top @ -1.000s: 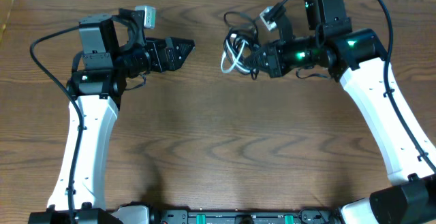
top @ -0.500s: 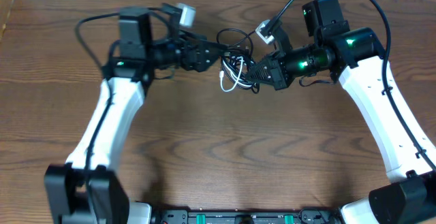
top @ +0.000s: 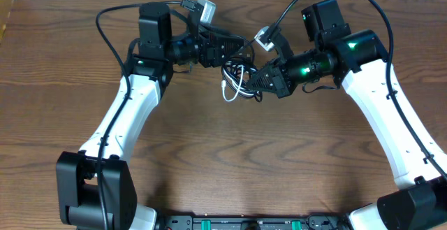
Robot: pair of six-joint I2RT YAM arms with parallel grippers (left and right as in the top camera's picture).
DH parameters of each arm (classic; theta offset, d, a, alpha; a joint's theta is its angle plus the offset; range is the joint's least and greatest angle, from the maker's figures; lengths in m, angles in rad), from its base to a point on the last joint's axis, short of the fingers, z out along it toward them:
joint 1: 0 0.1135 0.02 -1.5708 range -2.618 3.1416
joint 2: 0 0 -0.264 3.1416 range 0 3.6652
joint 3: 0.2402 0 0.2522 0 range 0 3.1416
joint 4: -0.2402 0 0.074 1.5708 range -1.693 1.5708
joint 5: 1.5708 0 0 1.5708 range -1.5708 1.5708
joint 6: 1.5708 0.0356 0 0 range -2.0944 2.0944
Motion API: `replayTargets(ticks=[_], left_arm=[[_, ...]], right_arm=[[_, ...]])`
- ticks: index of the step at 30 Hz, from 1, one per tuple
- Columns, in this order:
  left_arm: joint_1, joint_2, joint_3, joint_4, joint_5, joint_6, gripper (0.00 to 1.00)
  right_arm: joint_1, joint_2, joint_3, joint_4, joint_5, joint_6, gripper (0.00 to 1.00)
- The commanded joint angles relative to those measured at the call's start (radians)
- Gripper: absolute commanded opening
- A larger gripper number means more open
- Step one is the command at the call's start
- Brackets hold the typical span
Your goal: Untangle cables
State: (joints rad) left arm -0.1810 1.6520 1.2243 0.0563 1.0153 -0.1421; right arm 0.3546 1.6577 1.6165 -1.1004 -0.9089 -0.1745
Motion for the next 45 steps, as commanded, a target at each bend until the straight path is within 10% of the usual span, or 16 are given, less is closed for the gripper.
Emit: replayTargets(ticks=[1, 5, 23, 45], left_arm=[[-0.006, -0.004, 0.019, 0.006, -0.042, 0.003, 0.44], [0.011, -0.004, 0.019, 0.006, -0.098, -0.016, 0.08], [0.165, -0.224, 0.02, 0.188, -0.194, -0.364, 0.08], [0.168, -0.449, 0.02, 0.23, -0.356, -0.398, 0.08]], right_arm=[[0.002, -0.002, 0.003, 0.002, -0.035, -0.025, 0.01], [0.0, -0.002, 0.003, 0.003, 0.03, 0.01, 0.01], [-0.107, 0.018, 0.002, -0.021, 0.726, 0.408, 0.01], [-0.107, 0.293, -0.003, -0.015, 0.716, 0.41, 0.01]])
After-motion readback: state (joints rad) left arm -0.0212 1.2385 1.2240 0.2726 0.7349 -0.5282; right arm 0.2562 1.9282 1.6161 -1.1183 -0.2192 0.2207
